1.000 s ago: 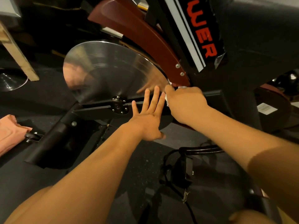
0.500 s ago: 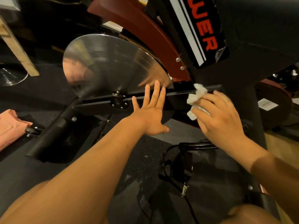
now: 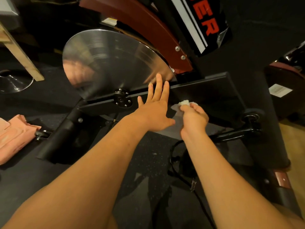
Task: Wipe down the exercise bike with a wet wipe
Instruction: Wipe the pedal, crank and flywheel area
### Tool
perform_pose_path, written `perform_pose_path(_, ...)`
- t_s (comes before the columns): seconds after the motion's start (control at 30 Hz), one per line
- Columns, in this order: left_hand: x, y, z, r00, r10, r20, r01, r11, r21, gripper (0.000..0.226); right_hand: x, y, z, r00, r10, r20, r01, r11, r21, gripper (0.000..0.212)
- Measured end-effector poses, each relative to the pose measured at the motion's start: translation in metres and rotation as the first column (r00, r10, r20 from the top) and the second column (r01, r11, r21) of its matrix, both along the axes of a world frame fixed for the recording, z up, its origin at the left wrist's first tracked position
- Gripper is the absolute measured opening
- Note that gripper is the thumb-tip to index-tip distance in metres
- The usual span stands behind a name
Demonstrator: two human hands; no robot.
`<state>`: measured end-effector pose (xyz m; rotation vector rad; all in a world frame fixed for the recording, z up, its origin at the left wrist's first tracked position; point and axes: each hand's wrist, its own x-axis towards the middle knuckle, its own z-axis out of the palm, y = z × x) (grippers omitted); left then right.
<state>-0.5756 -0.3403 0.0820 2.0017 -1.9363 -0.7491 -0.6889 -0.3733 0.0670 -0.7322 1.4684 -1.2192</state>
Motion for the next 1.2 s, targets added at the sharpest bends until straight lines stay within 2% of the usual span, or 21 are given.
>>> perform_pose_path(0.1,0.000,0.000,0.000,1.000,-0.006,-0.019,0.005,1.000,-0.015,0.117,-0.018,-0.003,0.015,0.983,-0.107,0.149,0.108,0.994,0.008,0.031)
perform_pose_path(0.2,0.001,-0.001,0.000,1.000,-0.014,-0.014,0.014,1.000,-0.020,0.115,-0.019,-0.001,0.022,0.969,-0.145,0.199,0.145,0.989,0.016,0.033)
perform_pose_path(0.27,0.002,-0.001,0.000,1.000,-0.019,-0.016,0.019,1.000,-0.017,0.113,-0.005,0.005,0.011,0.989,-0.006,0.147,-0.001,0.999,0.044,0.027)
perform_pose_path(0.33,0.004,-0.001,0.001,1.000,-0.024,-0.020,0.024,0.999,-0.022,0.113,0.008,0.010,0.002,0.979,0.173,0.105,-0.186,0.973,0.134,0.031)
perform_pose_path(0.4,0.005,0.002,0.002,0.999,-0.029,-0.039,0.028,0.999,-0.024,0.110,0.007,0.004,0.002,0.981,0.184,0.067,-0.194,0.965,0.177,0.026)
perform_pose_path(0.47,0.005,0.006,0.006,0.999,-0.021,-0.045,0.020,0.999,-0.026,0.101,-0.006,-0.003,0.005,0.997,0.067,0.041,-0.071,0.989,0.131,0.021)
perform_pose_path(0.53,0.006,0.011,0.014,0.991,0.134,-0.026,-0.136,0.981,-0.136,0.074,-0.018,-0.005,0.007,0.992,-0.098,0.084,0.097,0.995,0.016,0.022)
perform_pose_path(0.6,0.015,0.013,0.026,0.913,0.400,-0.073,-0.403,0.867,-0.293,0.040,-0.015,0.001,0.006,0.988,-0.137,0.074,0.143,0.987,-0.078,0.027)
perform_pose_path(0.63,0.019,0.012,0.028,0.862,0.495,-0.106,-0.502,0.808,-0.309,0.035,-0.007,0.003,0.001,0.992,-0.117,0.048,0.120,0.989,-0.081,0.025)
perform_pose_path(0.67,0.024,0.013,0.027,0.829,0.547,-0.115,-0.556,0.785,-0.272,0.037,0.004,0.006,-0.004,0.997,-0.076,0.016,0.077,0.995,-0.056,0.026)
perform_pose_path(0.7,0.027,0.015,0.023,0.835,0.546,-0.071,-0.547,0.809,-0.215,0.045,0.016,0.009,-0.008,0.999,-0.031,-0.009,0.031,0.999,-0.013,0.029)
perform_pose_path(0.77,0.027,0.015,0.006,0.921,0.366,0.136,-0.358,0.930,-0.079,0.076,0.039,0.016,-0.013,0.995,0.099,-0.024,-0.098,0.995,0.036,0.026)
perform_pose_path(0.83,0.023,0.013,-0.016,0.958,0.206,0.198,-0.223,0.972,0.068,0.105,0.054,0.023,-0.001,0.955,0.246,-0.165,-0.260,0.963,-0.071,0.027)
perform_pose_path(0.9,0.024,0.007,-0.025,0.970,0.218,0.108,-0.232,0.962,0.141,0.110,0.050,0.021,0.019,0.857,0.232,-0.461,-0.411,0.847,-0.338,0.027)
perform_pose_path(0.93,0.024,0.005,-0.023,0.970,0.241,0.030,-0.242,0.962,0.124,0.104,0.043,0.013,0.029,0.758,0.132,-0.639,-0.509,0.732,-0.453,0.028)
perform_pose_path(0.97,0.022,0.002,-0.020,0.961,0.270,-0.061,-0.266,0.962,0.067,0.095,0.033,0.000,0.035,0.610,-0.008,-0.792,-0.636,0.592,-0.495,0.027)
perform_pose_path(1.0,0.022,0.001,-0.015,0.933,0.313,-0.176,-0.321,0.947,-0.021,0.079,0.023,-0.013,0.037,0.428,-0.129,-0.895,-0.765,0.476,-0.435,0.025)
perform_pose_path(1.03,0.024,0.000,-0.010,0.878,0.373,-0.298,-0.419,0.902,-0.103,0.060,0.016,-0.024,0.036,0.262,-0.201,-0.944,-0.857,0.401,-0.324,0.022)
perform_pose_path(1.07,0.027,-0.002,-0.007,0.800,0.440,-0.409,-0.531,0.836,-0.139,0.041,0.011,-0.029,0.034,0.142,-0.225,-0.964,-0.911,0.352,-0.216,0.022)
perform_pose_path(1.13,0.029,0.000,-0.002,0.632,0.516,-0.578,-0.673,0.735,-0.080,0.019,0.011,-0.028,0.035,0.048,-0.134,-0.990,-0.957,0.276,-0.083,0.028)
perform_pose_path(1.2,0.025,-0.001,-0.003,0.398,0.521,-0.755,-0.713,0.694,0.103,0.015,0.012,-0.028,0.038,-0.010,-0.003,-1.000,-0.975,0.220,0.009,0.035)
